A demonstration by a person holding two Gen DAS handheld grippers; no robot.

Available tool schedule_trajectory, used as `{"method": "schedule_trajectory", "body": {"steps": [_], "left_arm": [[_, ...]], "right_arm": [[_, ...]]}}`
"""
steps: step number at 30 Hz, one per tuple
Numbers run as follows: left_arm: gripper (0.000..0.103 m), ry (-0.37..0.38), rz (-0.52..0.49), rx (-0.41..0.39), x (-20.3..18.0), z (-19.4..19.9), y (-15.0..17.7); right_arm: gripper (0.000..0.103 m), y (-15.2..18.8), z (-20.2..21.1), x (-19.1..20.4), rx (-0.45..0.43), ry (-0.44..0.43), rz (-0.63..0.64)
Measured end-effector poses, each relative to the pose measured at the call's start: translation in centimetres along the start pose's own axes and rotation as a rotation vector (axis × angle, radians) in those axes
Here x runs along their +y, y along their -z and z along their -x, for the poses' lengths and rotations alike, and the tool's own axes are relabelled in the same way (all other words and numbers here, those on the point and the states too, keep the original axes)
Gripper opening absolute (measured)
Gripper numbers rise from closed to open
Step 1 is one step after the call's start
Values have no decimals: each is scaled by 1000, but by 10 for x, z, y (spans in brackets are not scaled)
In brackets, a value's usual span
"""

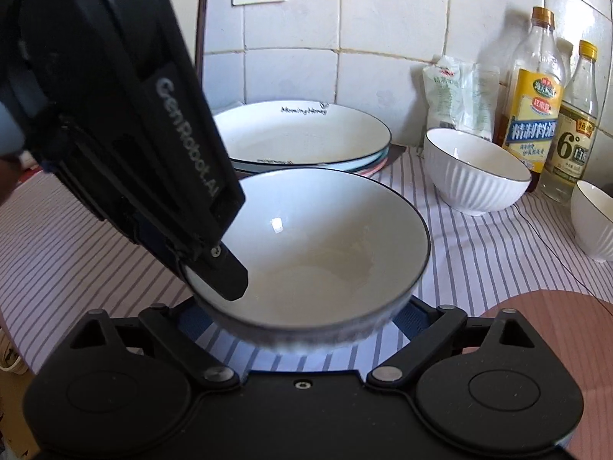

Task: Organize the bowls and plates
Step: 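Carry the white bowl beside the plate stack and lower it, then open both grippers and pull back from the bowl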

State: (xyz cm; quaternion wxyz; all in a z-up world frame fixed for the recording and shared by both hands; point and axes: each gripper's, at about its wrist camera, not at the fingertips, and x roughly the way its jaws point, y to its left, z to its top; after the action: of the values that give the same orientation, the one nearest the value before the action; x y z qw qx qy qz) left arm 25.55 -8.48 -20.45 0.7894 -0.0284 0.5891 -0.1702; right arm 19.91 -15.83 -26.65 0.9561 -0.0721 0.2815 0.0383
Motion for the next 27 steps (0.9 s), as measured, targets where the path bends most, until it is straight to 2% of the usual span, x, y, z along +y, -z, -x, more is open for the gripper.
{"method": "schedule_trajectory", "body": {"steps": [5,7,11,13,21,27], "left_arm": [[21,-4,-13,23,0,6,-4],[30,-13,-13,31,0,10,-6],[35,-13,-17,41,1,21,-10],[40,-6,-19,37,1,27,-13],[41,6,-34,16,-1,54,-17],[45,20,-70,-3,-9,78,-18]], "right_arm": [[98,-3,9,1,43,23,10],[98,-3,19,1,50,25,3],[98,-7,34,-10,72,18,-57],[99,-12,45,-14,56,1,-78],[99,-29,74,-22,38,-24,-127],[99,-46,93,-41,25,35,-158]]}}
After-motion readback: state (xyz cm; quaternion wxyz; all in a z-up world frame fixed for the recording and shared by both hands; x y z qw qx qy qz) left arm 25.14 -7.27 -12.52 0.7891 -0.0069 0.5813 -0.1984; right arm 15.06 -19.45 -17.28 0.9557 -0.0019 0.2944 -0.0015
